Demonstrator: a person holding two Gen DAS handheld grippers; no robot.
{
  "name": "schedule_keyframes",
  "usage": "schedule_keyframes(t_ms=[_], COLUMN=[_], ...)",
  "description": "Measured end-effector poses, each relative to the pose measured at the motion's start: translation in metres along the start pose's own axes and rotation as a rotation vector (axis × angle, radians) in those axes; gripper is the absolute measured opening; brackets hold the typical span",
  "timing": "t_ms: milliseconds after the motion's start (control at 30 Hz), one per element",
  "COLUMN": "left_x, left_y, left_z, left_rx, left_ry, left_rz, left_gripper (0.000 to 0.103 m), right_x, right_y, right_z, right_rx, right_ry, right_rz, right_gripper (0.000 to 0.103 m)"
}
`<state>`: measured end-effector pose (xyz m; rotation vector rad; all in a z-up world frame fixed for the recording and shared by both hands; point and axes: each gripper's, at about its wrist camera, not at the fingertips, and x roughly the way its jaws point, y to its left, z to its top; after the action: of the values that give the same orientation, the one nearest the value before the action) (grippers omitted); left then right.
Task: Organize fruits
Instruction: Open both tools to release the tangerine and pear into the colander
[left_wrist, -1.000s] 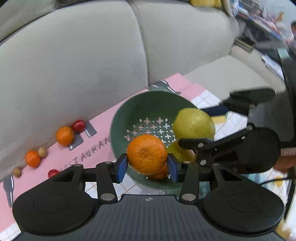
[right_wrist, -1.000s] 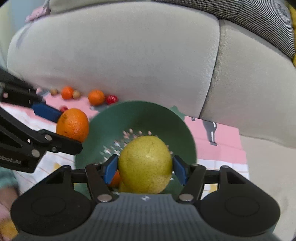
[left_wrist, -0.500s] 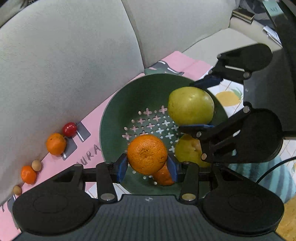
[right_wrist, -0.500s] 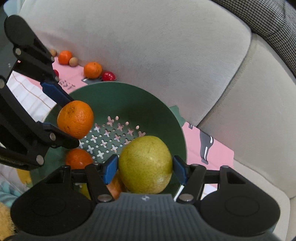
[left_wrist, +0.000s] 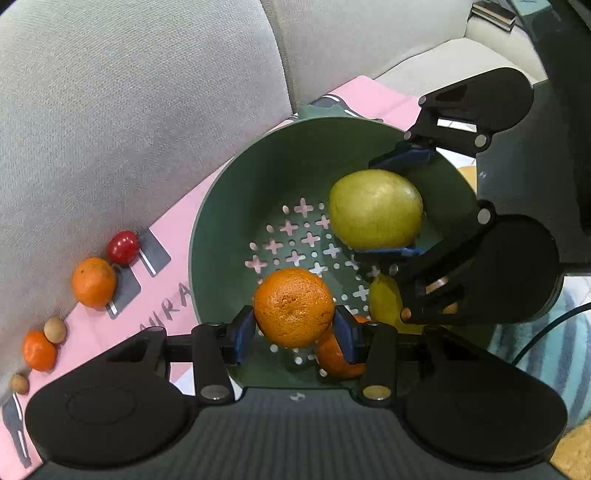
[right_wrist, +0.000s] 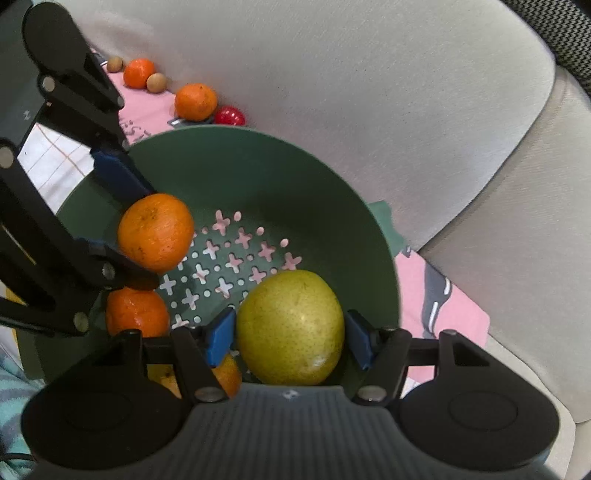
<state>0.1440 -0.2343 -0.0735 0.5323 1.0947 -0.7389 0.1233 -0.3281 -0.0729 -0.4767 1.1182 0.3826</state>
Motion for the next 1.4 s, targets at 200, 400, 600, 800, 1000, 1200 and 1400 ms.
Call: schedule_keyframes(t_ms=[200,400,600,800,1000,1200,1400], left_x=[0.006,0.006,-0.004,-0.026,-0.05,-0.081,-0.11], left_y=[-0.005,-0.008,-0.009,-0.009,-0.006,-0.001,0.009], left_z=[0.0,0.002,0.0,-0.003,-0.009,-0.023,-0.044], left_rx=[0.032,0.041,0.049,0.034,0.013,-0.023,-0.007], left_ry=[0.003,0.003,-0.015,-0.056,-0.09,-0.127,-0.153], left_rz=[0.003,0.012,0.042,0.062,0.09,0.104,0.165], left_gripper=[0.052,0.057,0.062,0.068,0.069,0.069,0.069], right_x=[0.002,0.001,-0.015,-0.033,-0.055,-0.081,-0.107], right_y=[0.004,0.005,0.007,0.008,0.014,0.024,0.045], right_z=[0.002,0.002,0.008,0.009,0.008,0.008,0.013], right_rx=[-0.037,-0.049,-0.068,-0.078,-0.065,0.042,0.168], right_ry=[-0.002,0.013,-0.02,-0.042,-0.078,-0.123,-0.214], right_rz=[-0.004,-0.015,-0.038,-0.065,-0.087,-0.072,-0.033], right_gripper=[0.062,0.061,0.064,0.07,0.075,0.078,0.083])
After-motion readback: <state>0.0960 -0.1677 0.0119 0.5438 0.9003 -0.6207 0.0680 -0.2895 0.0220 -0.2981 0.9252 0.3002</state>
